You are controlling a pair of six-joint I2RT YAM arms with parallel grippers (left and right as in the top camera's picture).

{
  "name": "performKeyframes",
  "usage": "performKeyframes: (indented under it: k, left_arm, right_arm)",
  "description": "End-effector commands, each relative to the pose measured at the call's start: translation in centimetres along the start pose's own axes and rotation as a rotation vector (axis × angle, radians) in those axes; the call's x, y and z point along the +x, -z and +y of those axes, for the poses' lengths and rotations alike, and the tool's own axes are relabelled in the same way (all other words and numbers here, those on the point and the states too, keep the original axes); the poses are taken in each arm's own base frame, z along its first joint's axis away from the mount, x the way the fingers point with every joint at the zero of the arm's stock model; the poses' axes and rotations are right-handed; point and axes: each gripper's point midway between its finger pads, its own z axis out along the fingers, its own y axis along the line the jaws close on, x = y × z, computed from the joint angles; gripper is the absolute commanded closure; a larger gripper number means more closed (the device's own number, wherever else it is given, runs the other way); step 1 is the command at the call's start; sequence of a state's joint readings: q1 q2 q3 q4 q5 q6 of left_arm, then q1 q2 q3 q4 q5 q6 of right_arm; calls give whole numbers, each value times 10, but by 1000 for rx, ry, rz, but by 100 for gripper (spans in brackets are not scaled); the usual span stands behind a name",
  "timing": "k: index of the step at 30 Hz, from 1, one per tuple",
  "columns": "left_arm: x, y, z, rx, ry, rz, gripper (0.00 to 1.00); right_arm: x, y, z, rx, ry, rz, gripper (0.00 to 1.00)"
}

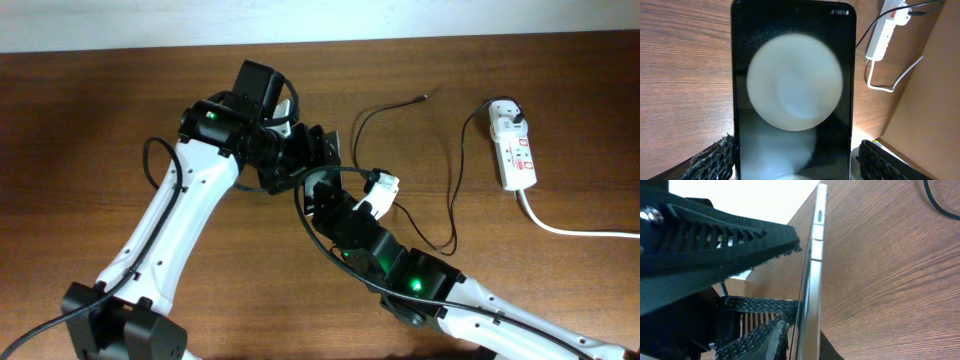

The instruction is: Plug charger to phone and switch on socket

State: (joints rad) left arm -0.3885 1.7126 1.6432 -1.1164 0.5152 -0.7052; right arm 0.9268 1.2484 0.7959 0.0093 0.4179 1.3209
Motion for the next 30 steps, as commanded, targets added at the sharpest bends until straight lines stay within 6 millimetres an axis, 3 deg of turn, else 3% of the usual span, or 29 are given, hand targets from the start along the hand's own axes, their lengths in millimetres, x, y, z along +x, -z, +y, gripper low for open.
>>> performKeyframes:
  k: [1, 3, 4, 7, 11, 12, 14, 17, 19, 22, 24, 26, 30]
  left_arm:
    - [3, 9, -8, 28, -13, -15, 18]
    - [3, 9, -8, 28, -12, -15, 18]
    - [3, 9, -8, 28, -13, -15, 10]
    - [3, 10, -8, 29, -12, -14, 0]
    - [-1, 20, -6, 40, -31, -38, 1]
    - [-8, 33, -2, 53, -39, -72, 1]
    - [-23, 98, 22, 67, -48, -221, 1]
    - [-20, 165, 59, 56, 42, -378, 1]
    - [-2, 215, 95, 30, 182, -509, 1]
    - [38, 251, 141, -107, 298, -623, 1]
    - [63, 257, 160, -204, 377, -637, 1]
    - [81, 257, 166, -254, 397, -643, 1]
    - [59, 238, 168, -166, 357, -649, 1]
  right_arm:
    - [4, 1, 12, -30, -4, 18, 87]
    - [4, 1, 12, -31, -4, 21, 88]
    - [5, 1, 12, -32, -4, 24, 89]
    - [4, 3, 13, -37, -6, 22, 89]
    - [-2, 9, 19, -55, -13, 12, 89]
    - [-4, 13, 19, -56, -11, 12, 89]
    - [-8, 21, 19, -52, -10, 10, 89]
    - [-12, 29, 21, -57, -11, 9, 90]
    - [-13, 35, 18, -45, -6, 15, 90]
    - [-14, 41, 9, -13, 9, 24, 91]
    - [-15, 44, 5, 6, 18, 29, 93]
    - [-13, 47, 4, 3, 70, 46, 95]
    - [-14, 57, 14, -43, 159, 65, 95]
